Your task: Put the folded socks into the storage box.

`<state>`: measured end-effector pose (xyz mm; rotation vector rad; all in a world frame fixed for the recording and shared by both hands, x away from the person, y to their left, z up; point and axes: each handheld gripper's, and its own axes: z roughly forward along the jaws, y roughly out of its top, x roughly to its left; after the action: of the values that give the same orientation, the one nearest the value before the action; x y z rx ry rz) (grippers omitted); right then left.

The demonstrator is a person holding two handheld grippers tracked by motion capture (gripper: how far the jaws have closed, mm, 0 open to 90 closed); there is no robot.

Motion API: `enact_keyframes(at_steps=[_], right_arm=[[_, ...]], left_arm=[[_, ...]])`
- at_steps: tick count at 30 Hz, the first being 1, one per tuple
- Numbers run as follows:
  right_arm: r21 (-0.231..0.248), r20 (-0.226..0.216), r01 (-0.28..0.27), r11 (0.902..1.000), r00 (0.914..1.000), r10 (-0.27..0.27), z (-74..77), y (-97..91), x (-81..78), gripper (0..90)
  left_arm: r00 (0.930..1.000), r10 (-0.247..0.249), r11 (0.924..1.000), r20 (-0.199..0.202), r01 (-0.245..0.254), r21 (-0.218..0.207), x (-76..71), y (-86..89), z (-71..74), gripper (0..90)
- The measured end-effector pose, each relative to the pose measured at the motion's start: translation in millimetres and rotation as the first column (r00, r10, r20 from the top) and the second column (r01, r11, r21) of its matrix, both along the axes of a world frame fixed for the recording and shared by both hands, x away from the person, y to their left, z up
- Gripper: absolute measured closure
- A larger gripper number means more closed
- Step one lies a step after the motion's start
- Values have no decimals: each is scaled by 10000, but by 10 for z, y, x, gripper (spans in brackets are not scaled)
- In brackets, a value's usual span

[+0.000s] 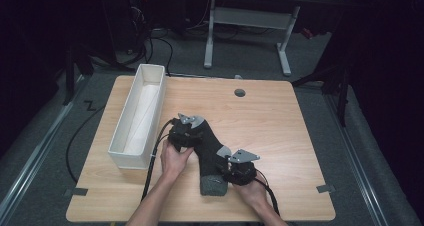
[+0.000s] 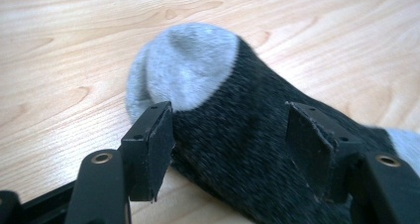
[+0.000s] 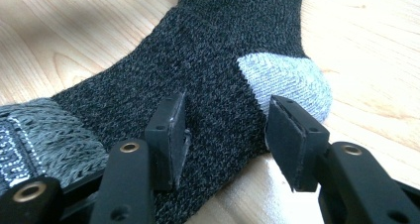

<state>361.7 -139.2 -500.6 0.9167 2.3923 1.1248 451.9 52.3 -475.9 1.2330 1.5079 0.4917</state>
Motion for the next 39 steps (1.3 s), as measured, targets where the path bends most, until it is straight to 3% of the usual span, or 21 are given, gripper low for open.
enact_keyframes(at_steps=[4, 10, 14, 17, 22, 39], right_arm=[[-119, -7, -19, 9999, 10000, 19, 7, -10, -33, 500], [-284, 92, -71, 9996, 9999, 74, 12, -22, -85, 503], [-323, 151, -85, 9994, 9998, 90, 9, -31, -107, 507], [-330, 186, -89, 9994, 9998, 95, 7, -33, -115, 508], [-237, 100, -76, 9997, 9999, 79, -1, -50, -121, 512], [-225, -130, -137, 9997, 9998, 134, 0, -67, -108, 516]], left_arm=[[9990, 420, 9990, -130, -422, -165, 89, 65, -54, 358], [9990, 447, 9978, 70, -443, -502, 115, 83, -32, 366], [9985, 511, 9977, -180, -518, -443, 170, 103, -90, 368], [9985, 397, 9992, -368, -395, 39, 233, 52, -115, 362], [9977, 351, 9993, -580, -342, 176, 320, 10, -133, 365], [9954, 157, 9998, -940, -169, -115, 369, 60, -245, 379]])
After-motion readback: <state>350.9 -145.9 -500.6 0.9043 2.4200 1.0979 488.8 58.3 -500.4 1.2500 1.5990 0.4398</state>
